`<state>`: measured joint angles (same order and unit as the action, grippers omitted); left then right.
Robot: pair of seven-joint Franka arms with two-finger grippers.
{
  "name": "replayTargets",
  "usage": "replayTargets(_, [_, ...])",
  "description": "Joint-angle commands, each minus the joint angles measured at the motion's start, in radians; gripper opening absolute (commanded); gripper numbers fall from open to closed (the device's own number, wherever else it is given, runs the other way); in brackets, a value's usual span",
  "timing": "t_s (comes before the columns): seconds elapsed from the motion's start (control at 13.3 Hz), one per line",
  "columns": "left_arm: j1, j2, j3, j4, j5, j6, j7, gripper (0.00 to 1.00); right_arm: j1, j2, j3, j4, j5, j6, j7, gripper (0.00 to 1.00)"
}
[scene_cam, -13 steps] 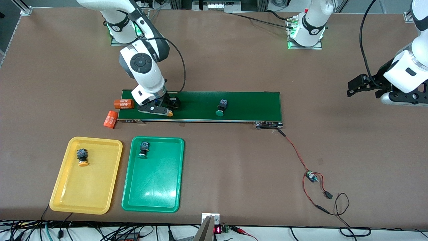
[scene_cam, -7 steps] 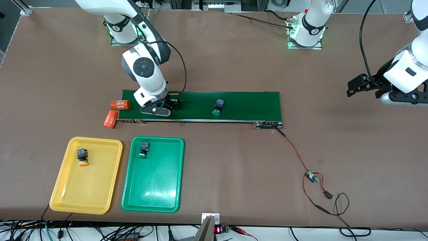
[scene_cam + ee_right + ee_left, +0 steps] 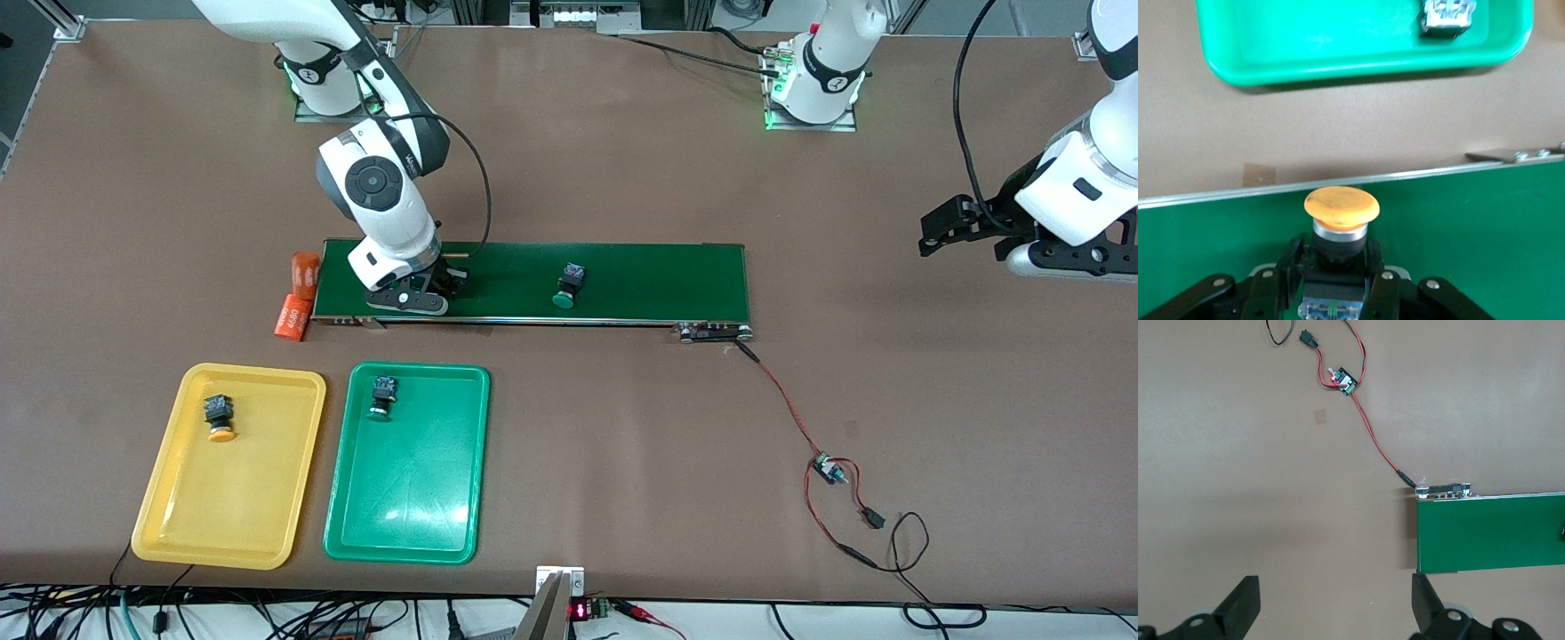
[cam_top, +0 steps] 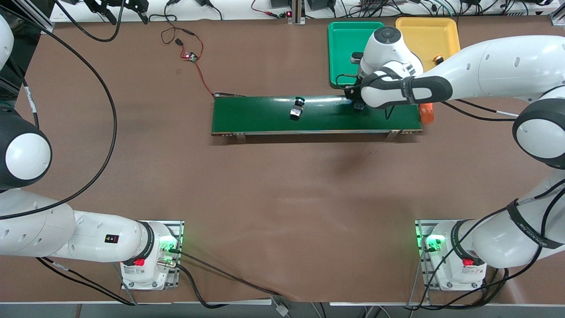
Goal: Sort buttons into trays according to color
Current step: 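Carry the yellow button over the yellow tray with the right gripper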
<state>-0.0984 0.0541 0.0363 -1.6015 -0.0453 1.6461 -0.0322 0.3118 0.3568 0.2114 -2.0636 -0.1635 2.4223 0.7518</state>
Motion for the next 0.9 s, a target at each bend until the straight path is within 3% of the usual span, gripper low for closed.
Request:
replayTargets(0.0, [0.000, -0.007, -0.001, 0.009, -0.014, -0.016, -0.006, 1.00, -0.007, -0.022, -0.012, 0.113, 0.001, -0.156, -0.078, 0.16])
replayTargets(0.22, [0.000, -0.007, -0.001, 0.011, -0.014, -0.016, -0.006, 1.00, -0.037, -0.056, -0.041, 0.178, 0.004, -0.241, -0.199, 0.16])
replayTargets(0.37, [0.000, -0.007, -0.001, 0.011, -0.014, -0.014, -0.006, 1.00, -0.116, -0.070, -0.044, 0.203, 0.019, -0.265, -0.288, 0.16])
replayTargets(0.52, [0.000, -0.007, -0.001, 0.011, -0.014, -0.014, -0.006, 1.00, -0.178, -0.074, -0.044, 0.242, 0.094, -0.287, -0.440, 0.16])
replayTargets(0.82, [0.000, -0.007, -0.001, 0.011, -0.014, -0.014, -0.006, 1.00, -0.287, -0.042, -0.043, 0.344, 0.107, -0.347, -0.627, 0.17])
